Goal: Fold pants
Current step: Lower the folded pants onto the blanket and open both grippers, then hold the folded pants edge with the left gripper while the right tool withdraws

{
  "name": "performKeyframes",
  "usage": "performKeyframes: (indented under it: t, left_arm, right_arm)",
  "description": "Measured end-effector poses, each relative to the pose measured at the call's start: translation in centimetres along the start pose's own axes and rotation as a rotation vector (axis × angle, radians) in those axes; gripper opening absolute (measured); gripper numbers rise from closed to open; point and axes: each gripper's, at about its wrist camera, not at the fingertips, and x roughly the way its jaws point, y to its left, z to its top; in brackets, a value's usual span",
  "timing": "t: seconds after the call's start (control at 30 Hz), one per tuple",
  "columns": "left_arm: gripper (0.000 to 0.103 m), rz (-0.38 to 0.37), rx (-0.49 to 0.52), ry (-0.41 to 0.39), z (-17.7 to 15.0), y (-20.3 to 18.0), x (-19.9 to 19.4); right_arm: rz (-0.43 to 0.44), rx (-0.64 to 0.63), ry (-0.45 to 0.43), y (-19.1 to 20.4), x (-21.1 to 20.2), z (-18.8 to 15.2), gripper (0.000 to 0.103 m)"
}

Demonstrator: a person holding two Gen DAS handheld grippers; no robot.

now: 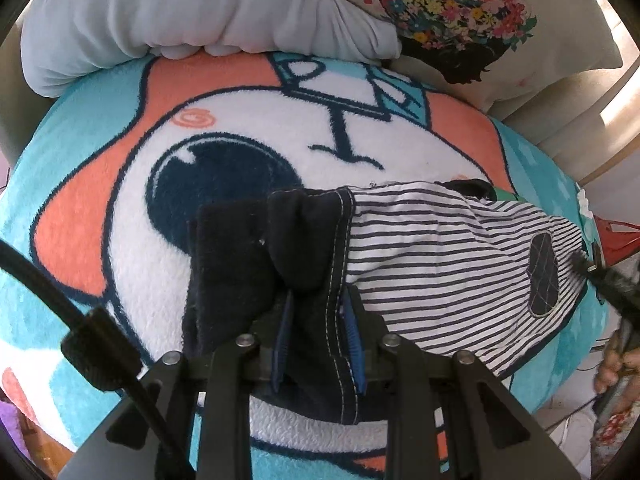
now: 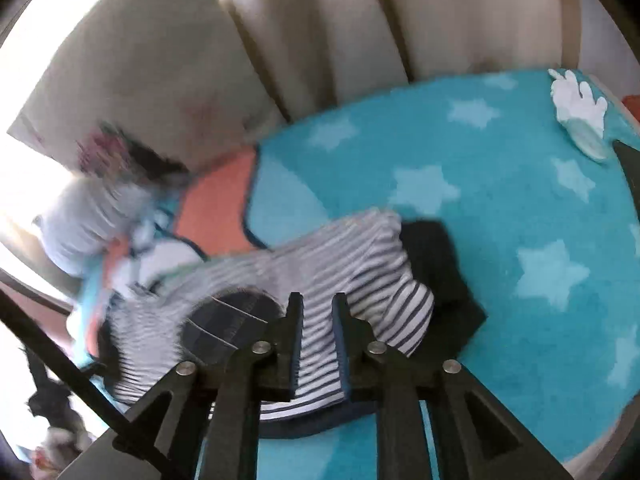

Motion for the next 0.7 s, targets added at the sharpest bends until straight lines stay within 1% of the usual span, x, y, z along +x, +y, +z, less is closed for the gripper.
performKeyframes:
  t: [0.03,0.07,0.13,0.17,0.2,0.23,0.27,0.3,0.33,0.4,0.47,0.53,0.6,0.63,0.67,0.7]
  left_arm:
    - [0.025,-0.004,0.002,0.001,0.0,0.0,0.0]
    - [0.025,-0.006,0.001,0.006,0.1,0.1,-0.2]
    - [0.025,-0.015,-0.006,0.012,0.2,0.0,-1.1]
    - [0.025,-0.028,-0.007,-0.002,0.2,-0.2,-2.2]
    - [0.025,-0.045,-0.002,-0.023,0.2,-0.4,-3.3]
    - [0.027,-0.057,0.004,-0.043,0.3,-0.7,-4.2]
    - [0.030,-0.072,0.009,-0.070,0.3,-1.0,-5.2]
    - [0.032,-0.090,0.008,-0.089,0.5,-1.2,-5.8]
    - [0.036,-0.112,0.007,-0.096,0.6,-1.5,-6.0]
    - [0.036,-0.138,0.023,-0.082,0.7,-2.2,-5.4]
    - [0.036,-0.127,0.054,-0.046,0.4,-3.0,-4.1]
    - [0.036,-0.133,0.075,-0.004,-0.2,-3.5,-2.7]
    - [0.036,-0.124,0.095,0.035,-1.0,-3.8,-1.4]
    - [0.036,-0.116,0.099,0.051,-1.4,-3.8,-0.8]
    - [0.036,-0.119,0.094,0.059,-1.6,-3.5,-0.4]
    - [0.036,-0.130,0.091,0.054,-1.7,-3.3,-0.4]
  right_arm:
    - [-0.066,-0.007,0.020,-0.4,1.0,-0.4,0.017]
    - [-0.108,-0.003,0.035,-0.7,1.5,-0.9,0.015]
    - [-0.100,0.030,0.018,-1.2,0.9,-1.1,0.015]
    - [-0.111,0.038,0.006,-0.9,0.1,-1.1,0.017]
    - [-0.102,0.033,-0.019,-0.4,-0.7,-0.9,0.017]
    - [-0.074,0.010,-0.053,0.7,-1.7,-0.6,0.017]
    - [-0.054,-0.013,-0.061,1.7,-2.1,-0.3,0.017]
    - [-0.026,-0.038,-0.061,3.0,-2.3,-0.1,0.017]
    - [0.030,-0.067,-0.046,4.7,-2.1,0.2,0.017]
    - [0.130,-0.098,0.001,7.3,-0.7,0.7,0.017]
    - [0.243,-0.109,0.075,10.2,1.7,0.7,0.017]
    - [0.315,-0.124,0.149,13.0,4.4,0.7,0.017]
    - [0.342,-0.141,0.191,14.7,6.4,0.9,0.017]
    - [0.363,-0.138,0.231,15.7,8.0,1.1,0.017]
    - [0.364,-0.131,0.267,16.0,9.2,1.2,0.017]
    - [0.325,-0.130,0.314,16.6,11.1,1.4,0.017]
